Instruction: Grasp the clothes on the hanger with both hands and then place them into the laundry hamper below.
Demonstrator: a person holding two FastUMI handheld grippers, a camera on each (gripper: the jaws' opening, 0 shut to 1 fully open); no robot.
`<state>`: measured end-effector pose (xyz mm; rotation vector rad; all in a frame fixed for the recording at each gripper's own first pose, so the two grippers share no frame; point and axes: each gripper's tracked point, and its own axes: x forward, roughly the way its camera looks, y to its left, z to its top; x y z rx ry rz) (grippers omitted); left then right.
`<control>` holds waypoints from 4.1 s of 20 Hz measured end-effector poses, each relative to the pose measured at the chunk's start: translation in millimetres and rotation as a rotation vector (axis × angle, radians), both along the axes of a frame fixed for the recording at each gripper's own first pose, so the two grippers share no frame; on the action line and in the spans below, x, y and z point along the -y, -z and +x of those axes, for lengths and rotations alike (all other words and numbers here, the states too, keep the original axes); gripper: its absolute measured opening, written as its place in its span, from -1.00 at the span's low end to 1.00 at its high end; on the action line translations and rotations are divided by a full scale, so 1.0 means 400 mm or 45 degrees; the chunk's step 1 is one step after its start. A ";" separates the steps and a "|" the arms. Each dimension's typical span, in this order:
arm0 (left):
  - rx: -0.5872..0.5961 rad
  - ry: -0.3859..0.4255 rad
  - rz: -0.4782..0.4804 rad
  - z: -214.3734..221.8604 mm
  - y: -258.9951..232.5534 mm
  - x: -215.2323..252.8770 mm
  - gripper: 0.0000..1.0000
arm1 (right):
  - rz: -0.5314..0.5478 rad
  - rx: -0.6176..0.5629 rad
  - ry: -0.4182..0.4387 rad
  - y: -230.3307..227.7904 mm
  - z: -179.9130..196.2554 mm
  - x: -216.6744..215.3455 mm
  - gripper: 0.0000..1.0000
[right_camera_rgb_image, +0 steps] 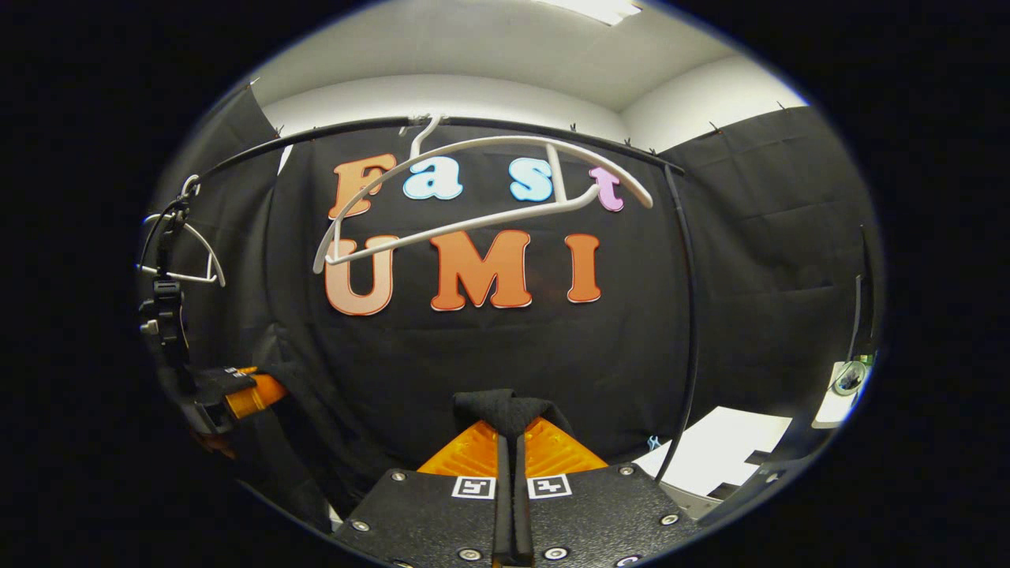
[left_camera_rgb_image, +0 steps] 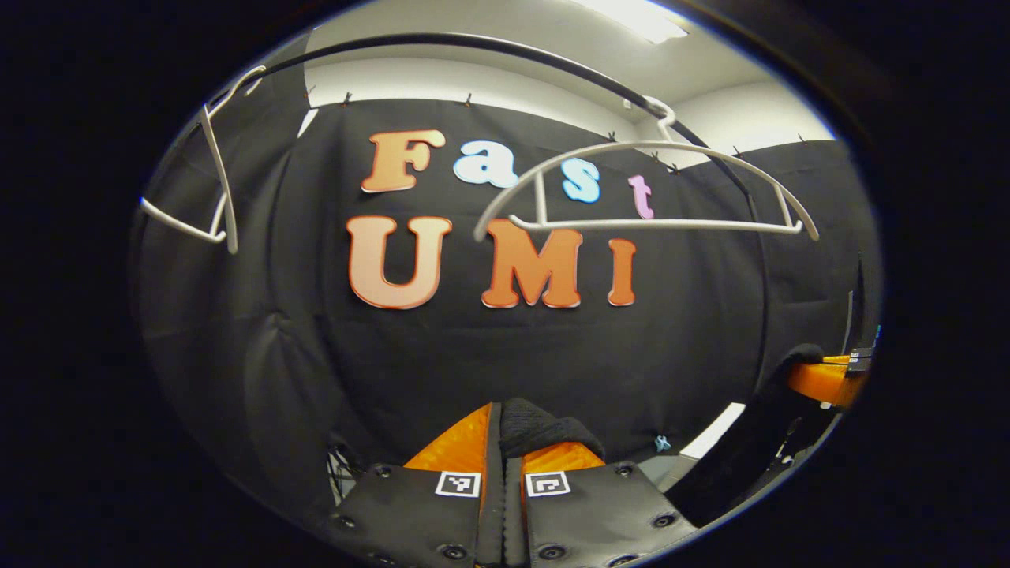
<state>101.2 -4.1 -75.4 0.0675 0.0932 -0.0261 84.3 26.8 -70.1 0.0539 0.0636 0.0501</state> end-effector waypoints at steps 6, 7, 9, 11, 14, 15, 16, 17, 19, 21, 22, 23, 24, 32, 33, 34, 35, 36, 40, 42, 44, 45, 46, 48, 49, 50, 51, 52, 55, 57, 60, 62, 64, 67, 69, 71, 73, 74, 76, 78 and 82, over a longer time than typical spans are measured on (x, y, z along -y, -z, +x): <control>-0.303 0.148 -0.046 -0.030 0.232 0.106 -0.86 | 0.016 -0.229 -0.134 0.187 -0.006 -0.102 -0.98; -0.379 0.164 -0.041 -0.042 0.289 0.118 -0.86 | 0.006 -0.286 -0.153 0.235 -0.006 -0.116 -0.99; -0.535 0.184 -0.039 -0.079 0.401 0.127 -0.86 | -0.003 -0.414 -0.189 0.332 -0.013 -0.136 -0.98; -0.713 0.183 -0.027 -0.126 0.502 0.118 -0.86 | 0.004 -0.559 -0.206 0.440 -0.038 -0.145 -0.98; -0.891 0.137 -0.038 -0.160 0.641 0.124 -0.86 | -0.007 -0.710 -0.199 0.557 -0.071 -0.141 -0.95; -0.931 0.119 -0.032 -0.168 0.683 0.122 -0.85 | -0.014 -0.753 -0.201 0.584 -0.079 -0.147 -0.94; -0.966 0.107 -0.026 -0.175 0.715 0.119 -0.85 | -0.018 -0.794 -0.201 0.608 -0.092 -0.149 -0.92; -0.990 0.103 -0.022 -0.189 0.742 0.120 -0.89 | -0.014 -0.816 -0.200 0.630 -0.097 -0.150 -0.92; -1.011 0.095 -0.014 -0.202 0.767 0.112 -0.85 | -0.006 -0.831 -0.194 0.634 -0.098 -0.154 -0.83; -1.022 0.091 -0.023 -0.217 0.764 0.104 -0.80 | -0.014 -0.837 -0.182 0.651 -0.097 -0.144 -0.72; -1.018 0.084 -0.025 -0.219 0.759 0.092 -0.80 | -0.013 -0.839 -0.178 0.659 -0.090 -0.143 -0.64; -0.998 0.084 -0.030 -0.206 0.749 0.089 -0.50 | -0.004 -0.831 -0.186 0.646 -0.098 -0.146 -0.39; -0.968 0.081 -0.034 -0.194 0.734 0.089 -0.40 | 0.002 -0.808 -0.186 0.632 -0.090 -0.153 -0.23; -0.856 0.066 -0.029 -0.158 0.667 0.104 0.94 | -0.023 -0.728 -0.139 0.574 -0.062 -0.139 0.68; -0.839 0.070 -0.022 -0.158 0.656 0.106 0.94 | -0.027 -0.719 -0.135 0.565 -0.065 -0.135 0.70; -0.818 0.072 -0.015 -0.154 0.637 0.105 1.00 | -0.029 -0.707 -0.131 0.554 -0.060 -0.133 0.70; -0.792 0.077 -0.013 -0.151 0.614 0.110 0.94 | -0.027 -0.697 -0.129 0.540 -0.060 -0.131 0.70; -0.764 0.079 -0.015 -0.146 0.587 0.114 0.94 | -0.025 -0.682 -0.120 0.522 -0.056 -0.126 0.70; -0.612 0.082 -0.056 -0.114 0.441 0.122 1.00 | -0.005 -0.511 -0.052 0.385 -0.022 -0.096 0.77; -0.522 0.079 -0.067 -0.093 0.358 0.123 1.00 | -0.025 -0.390 -0.017 0.293 0.000 -0.077 0.82; -0.415 0.084 -0.091 -0.073 0.261 0.133 0.94 | -0.040 -0.284 -0.005 0.196 0.013 -0.071 0.83; -0.371 0.086 -0.093 -0.070 0.218 0.135 1.00 | -0.040 -0.243 -0.004 0.154 0.011 -0.071 0.83; -0.329 0.081 -0.095 -0.067 0.174 0.133 1.00 | -0.039 -0.214 -0.003 0.118 0.010 -0.072 0.83; -0.226 0.088 -0.117 -0.055 0.080 0.148 0.93 | -0.019 -0.146 -0.011 0.043 0.010 -0.077 0.83; -0.180 0.088 -0.122 -0.051 0.037 0.147 0.91 | -0.008 -0.113 -0.013 0.007 0.013 -0.079 0.83; -0.148 0.096 -0.129 -0.051 -0.003 0.151 0.88 | 0.000 -0.081 -0.012 -0.025 0.010 -0.079 0.83; -0.115 0.097 -0.136 -0.051 -0.036 0.153 0.86 | 0.007 -0.053 -0.010 -0.057 0.008 -0.081 0.83; -0.085 0.103 -0.143 -0.049 -0.068 0.156 0.86 | 0.015 -0.032 -0.011 -0.083 0.002 -0.079 0.82; -0.010 0.111 -0.141 -0.045 -0.152 0.152 0.86 | 0.045 0.039 -0.013 -0.161 -0.011 -0.069 0.82; 0.030 0.112 -0.140 -0.052 -0.191 0.154 0.86 | 0.047 0.092 -0.008 -0.210 -0.015 -0.064 0.82; 0.083 0.111 -0.143 -0.059 -0.231 0.156 0.86 | 0.038 0.142 0.004 -0.252 -0.016 -0.058 0.83; 0.106 0.115 -0.135 -0.069 -0.243 0.162 0.86 | 0.043 0.171 0.008 -0.270 -0.021 -0.049 0.83; 0.111 0.124 -0.147 -0.090 -0.242 0.174 0.86 | 0.039 0.180 0.020 -0.275 -0.028 -0.036 0.83; 0.114 0.136 -0.175 -0.089 -0.238 0.176 0.86 | 0.020 0.183 0.029 -0.272 -0.038 -0.037 0.83; 0.125 0.140 -0.184 -0.081 -0.238 0.175 0.87 | 0.007 0.193 0.036 -0.272 -0.042 -0.034 0.83; 0.125 0.138 -0.171 -0.074 -0.238 0.173 0.86 | 0.010 0.190 0.035 -0.265 -0.044 -0.037 0.82; 0.122 0.138 -0.162 -0.070 -0.234 0.169 0.86 | 0.018 0.178 0.032 -0.256 -0.047 -0.036 0.82; 0.122 0.133 -0.162 -0.067 -0.234 0.167 0.86 | 0.017 0.179 0.033 -0.255 -0.049 -0.034 0.83; 0.115 0.129 -0.161 -0.069 -0.228 0.166 0.93 | 0.005 0.165 0.035 -0.246 -0.046 -0.031 0.83; 0.119 0.128 -0.162 -0.073 -0.230 0.166 0.86 | 0.001 0.150 0.030 -0.233 -0.046 -0.032 0.83; 0.123 0.122 -0.139 -0.074 -0.225 0.163 0.93 | 0.016 0.138 0.016 -0.223 -0.038 -0.042 0.82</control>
